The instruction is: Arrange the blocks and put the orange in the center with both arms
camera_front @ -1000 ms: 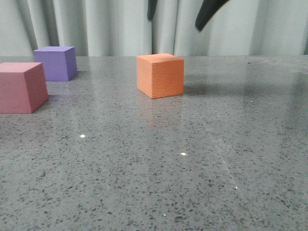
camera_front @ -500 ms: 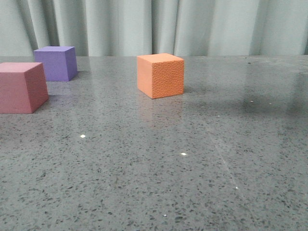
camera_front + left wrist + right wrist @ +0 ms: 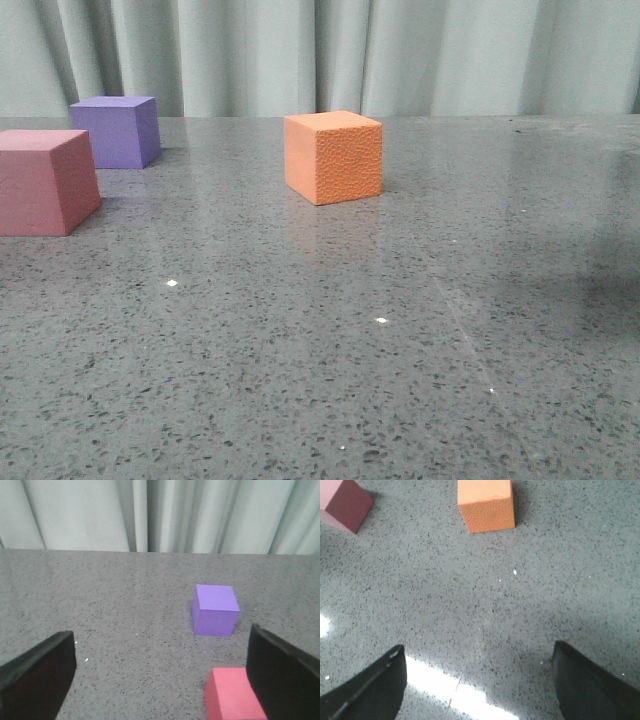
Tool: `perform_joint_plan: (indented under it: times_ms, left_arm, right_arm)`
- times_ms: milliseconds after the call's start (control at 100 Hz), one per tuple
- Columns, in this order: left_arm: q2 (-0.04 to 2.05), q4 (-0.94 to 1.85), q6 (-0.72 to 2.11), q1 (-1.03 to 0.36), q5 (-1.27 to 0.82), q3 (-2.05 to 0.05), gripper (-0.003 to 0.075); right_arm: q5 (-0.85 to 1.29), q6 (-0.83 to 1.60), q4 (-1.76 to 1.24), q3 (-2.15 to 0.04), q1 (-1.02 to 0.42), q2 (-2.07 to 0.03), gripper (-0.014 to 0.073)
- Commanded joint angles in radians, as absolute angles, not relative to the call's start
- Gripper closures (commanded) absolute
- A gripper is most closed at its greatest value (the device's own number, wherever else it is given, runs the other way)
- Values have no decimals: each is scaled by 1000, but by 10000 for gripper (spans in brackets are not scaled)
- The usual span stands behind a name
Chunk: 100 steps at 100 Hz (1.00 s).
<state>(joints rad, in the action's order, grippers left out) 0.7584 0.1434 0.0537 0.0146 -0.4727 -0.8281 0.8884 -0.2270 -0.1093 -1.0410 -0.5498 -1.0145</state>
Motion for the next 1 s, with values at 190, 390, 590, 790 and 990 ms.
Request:
perform_joint_plan:
  times_ms: [190,390,590,790,990]
  left_arm:
    - [944,161,120,-149,-409,-1035,60]
    - [1126,161,200,-273,-458,-1213,60]
    - [1343,165,289,-363,-638,-1445,60]
    - [1547,206,499,-423,-834,-1675,60]
    - [1714,330,612,-453,-953,-1835,60]
  right_arm:
    - [788,-214,-112,-964,-549,-847,2]
    - [788,-214,-116,-964,-549,-829,2]
    - [788,-214,-118,-964,-549,-829,2]
    - [788,-214,-119,-964,-549,-829,2]
    - [788,-214,-119,-964,-549,-829,2]
